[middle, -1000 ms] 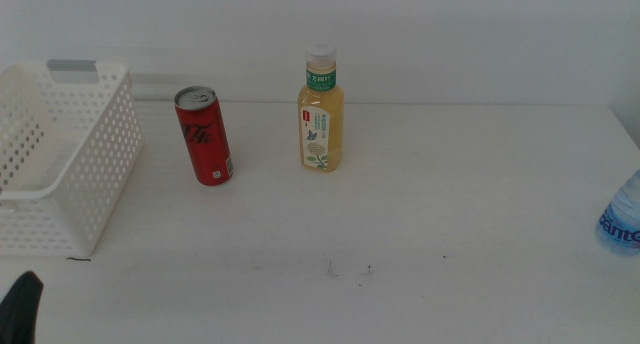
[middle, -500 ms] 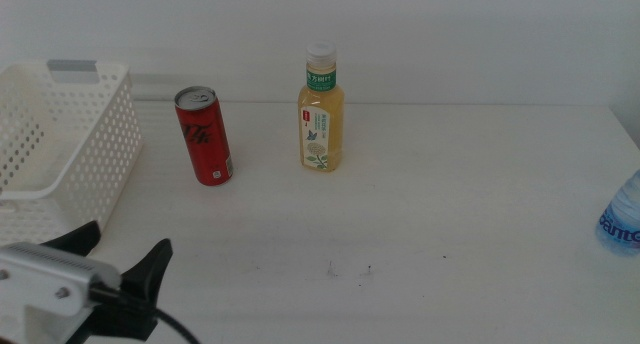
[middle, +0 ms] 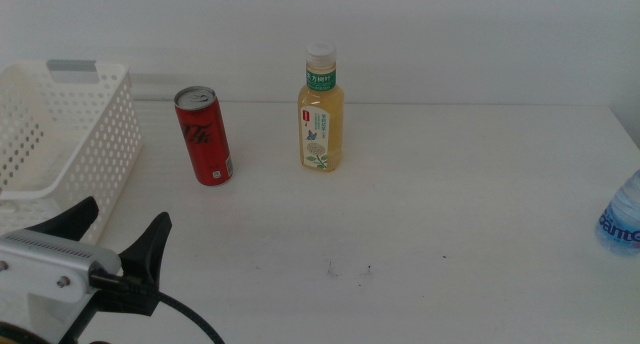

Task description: Use arms to grab the bottles and put them into the dustbin to the left of the table.

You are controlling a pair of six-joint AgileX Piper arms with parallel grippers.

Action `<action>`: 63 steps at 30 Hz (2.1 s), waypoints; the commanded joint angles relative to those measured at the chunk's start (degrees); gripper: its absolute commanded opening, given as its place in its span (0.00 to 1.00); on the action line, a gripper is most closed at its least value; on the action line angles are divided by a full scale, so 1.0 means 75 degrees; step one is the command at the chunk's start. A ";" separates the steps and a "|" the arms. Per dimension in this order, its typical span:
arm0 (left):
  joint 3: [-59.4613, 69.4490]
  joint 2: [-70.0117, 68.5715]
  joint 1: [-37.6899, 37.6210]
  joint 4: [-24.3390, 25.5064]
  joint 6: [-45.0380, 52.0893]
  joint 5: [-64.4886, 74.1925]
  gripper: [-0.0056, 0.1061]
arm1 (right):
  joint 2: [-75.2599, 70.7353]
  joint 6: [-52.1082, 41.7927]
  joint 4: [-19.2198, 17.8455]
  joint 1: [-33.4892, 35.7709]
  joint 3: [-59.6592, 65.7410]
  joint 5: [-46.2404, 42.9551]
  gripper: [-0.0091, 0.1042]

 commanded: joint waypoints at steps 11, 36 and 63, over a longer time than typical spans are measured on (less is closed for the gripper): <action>-0.0003 0.0032 -0.0049 0.0037 0.0000 -0.0059 0.89 | -0.0030 -0.0046 -0.0053 -0.0017 0.0025 -0.0066 0.85; -0.4021 0.4625 -0.0049 -0.1278 0.0614 0.0387 0.89 | -0.0030 -0.0046 -0.0053 -0.0017 0.0025 -0.0066 0.85; -0.7271 0.7277 0.0633 -0.1088 0.0823 0.1372 0.85 | -0.0030 -0.0046 -0.0053 -0.0017 0.0025 -0.0066 0.85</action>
